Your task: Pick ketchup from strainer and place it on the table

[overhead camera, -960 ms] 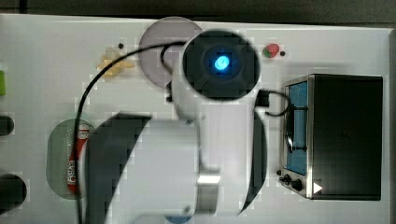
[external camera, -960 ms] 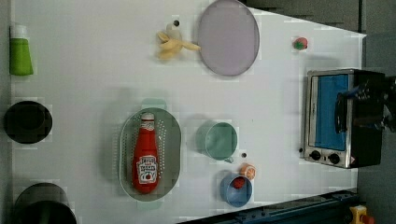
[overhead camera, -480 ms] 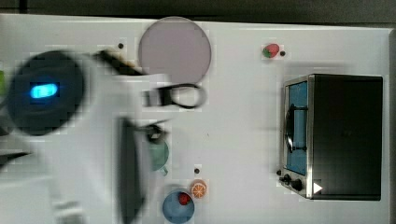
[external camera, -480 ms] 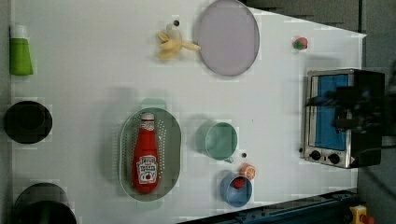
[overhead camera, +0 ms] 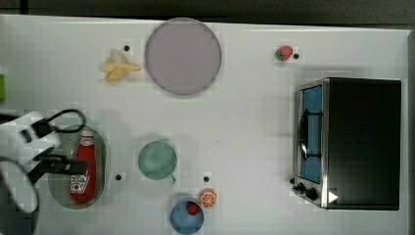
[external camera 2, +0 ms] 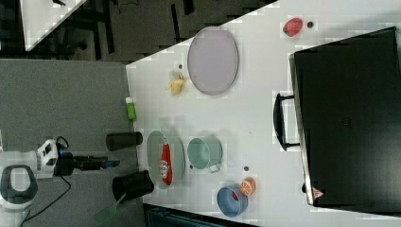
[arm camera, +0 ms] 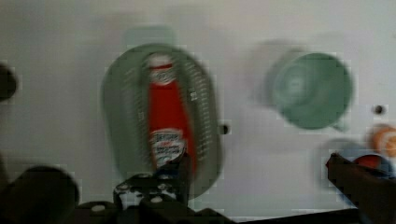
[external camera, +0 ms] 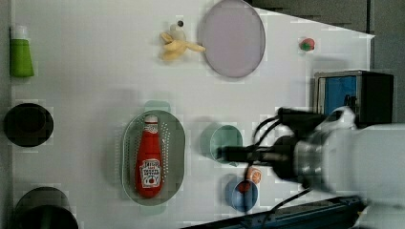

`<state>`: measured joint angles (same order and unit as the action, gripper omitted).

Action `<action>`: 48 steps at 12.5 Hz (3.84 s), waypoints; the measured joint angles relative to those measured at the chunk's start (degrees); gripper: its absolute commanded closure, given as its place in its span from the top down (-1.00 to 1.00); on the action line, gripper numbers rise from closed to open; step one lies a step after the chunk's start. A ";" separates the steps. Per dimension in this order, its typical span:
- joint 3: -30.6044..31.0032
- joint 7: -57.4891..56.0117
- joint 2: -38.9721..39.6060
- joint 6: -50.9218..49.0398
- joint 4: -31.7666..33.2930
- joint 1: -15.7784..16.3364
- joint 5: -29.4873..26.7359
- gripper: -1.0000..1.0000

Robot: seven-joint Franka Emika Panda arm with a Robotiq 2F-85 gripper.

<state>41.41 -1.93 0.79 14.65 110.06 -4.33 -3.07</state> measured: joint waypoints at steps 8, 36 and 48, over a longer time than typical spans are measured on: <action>7.55 0.10 8.84 33.81 16.73 1.90 0.41 1.00; -2.99 1.08 12.99 33.98 18.07 7.23 -1.33 0.18; -27.26 -13.18 3.69 13.54 4.76 0.81 4.09 0.18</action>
<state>14.14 -15.11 4.48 28.19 114.82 -3.52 1.03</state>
